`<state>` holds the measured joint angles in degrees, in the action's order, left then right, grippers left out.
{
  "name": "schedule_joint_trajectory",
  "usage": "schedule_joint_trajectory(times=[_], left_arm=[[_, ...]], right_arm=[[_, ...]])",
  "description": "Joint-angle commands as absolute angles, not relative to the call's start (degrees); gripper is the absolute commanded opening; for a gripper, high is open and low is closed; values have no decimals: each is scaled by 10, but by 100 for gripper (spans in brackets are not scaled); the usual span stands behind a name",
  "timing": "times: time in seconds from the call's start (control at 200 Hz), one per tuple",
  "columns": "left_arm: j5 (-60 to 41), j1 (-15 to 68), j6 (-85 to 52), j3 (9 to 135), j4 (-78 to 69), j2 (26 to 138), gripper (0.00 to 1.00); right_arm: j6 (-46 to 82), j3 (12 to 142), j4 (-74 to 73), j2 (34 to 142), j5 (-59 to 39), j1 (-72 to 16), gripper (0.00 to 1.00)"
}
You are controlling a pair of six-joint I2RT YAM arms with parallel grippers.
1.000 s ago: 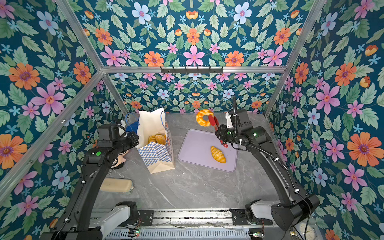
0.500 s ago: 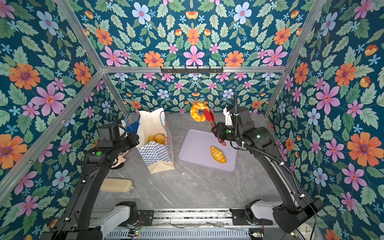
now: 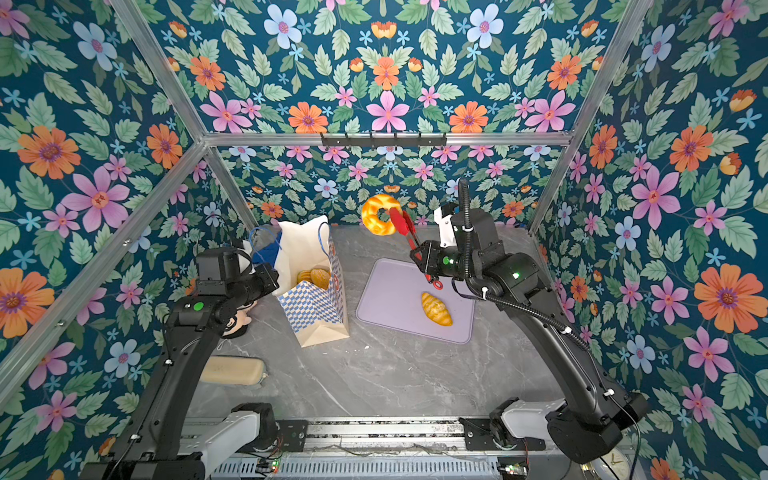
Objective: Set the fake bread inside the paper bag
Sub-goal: 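Carry the ring-shaped bread with the right tongs over the bag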
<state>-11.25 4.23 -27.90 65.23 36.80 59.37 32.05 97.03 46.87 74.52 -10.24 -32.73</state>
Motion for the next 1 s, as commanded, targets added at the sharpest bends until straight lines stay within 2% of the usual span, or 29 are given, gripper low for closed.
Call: schedule_joint_trajectory(times=[0.0,0.47,0.995], left_arm=[[-114,42,-278,652,365,595,2],[-116,43,-280,648,365,592,2],[-115,42,-280,646,365,590,2]], right_arm=[[305,985,437,746,-86,-344,31],[244,1086,463,811,-20,-454,31],[188,1282,527,945,62,-549,31]])
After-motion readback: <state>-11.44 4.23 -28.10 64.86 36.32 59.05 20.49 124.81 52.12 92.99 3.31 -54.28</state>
